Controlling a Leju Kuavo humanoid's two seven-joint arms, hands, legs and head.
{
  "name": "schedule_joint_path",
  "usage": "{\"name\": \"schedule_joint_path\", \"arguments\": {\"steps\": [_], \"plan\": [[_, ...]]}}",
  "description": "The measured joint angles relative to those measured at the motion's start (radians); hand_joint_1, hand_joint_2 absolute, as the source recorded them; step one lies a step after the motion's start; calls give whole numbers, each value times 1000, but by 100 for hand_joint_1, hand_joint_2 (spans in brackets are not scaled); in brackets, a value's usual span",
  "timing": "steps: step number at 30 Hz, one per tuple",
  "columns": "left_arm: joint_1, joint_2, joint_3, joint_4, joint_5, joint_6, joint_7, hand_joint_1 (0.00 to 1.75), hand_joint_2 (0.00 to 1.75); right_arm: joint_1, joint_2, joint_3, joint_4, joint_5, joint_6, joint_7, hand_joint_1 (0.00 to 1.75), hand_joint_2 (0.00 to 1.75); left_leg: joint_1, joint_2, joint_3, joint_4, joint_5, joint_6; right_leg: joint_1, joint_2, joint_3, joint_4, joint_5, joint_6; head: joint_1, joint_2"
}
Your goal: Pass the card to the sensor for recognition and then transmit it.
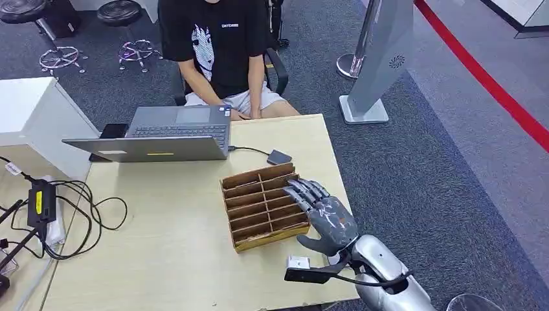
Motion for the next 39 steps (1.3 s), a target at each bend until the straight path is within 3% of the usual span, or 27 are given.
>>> {"name": "schedule_joint_path", "arguments": {"steps": [5,15,29,39], "plan": [[0,0,1,0,-6,0,0,0,175,-31,10,71,100,92,-56,68,0,175,0,0,0,0,0,0,0,0,0,0,0,0,0,0],[-2,-4,1,0,-16,-1,0,0,175,-56,37,135,214,122,-98,85,0,175,0,0,0,0,0,0,0,0,0,0,0,0,0,0],[-3,-5,1,0,-24,-3,0,0,175,-54,60,140,195,181,-169,129,0,175,0,0,1,0,0,0,0,0,0,0,0,0,0,0],[-4,-8,1,0,-30,-5,1,0,175,-51,71,127,167,207,-172,139,0,175,0,0,1,0,0,0,0,0,0,0,0,0,0,0]]}}
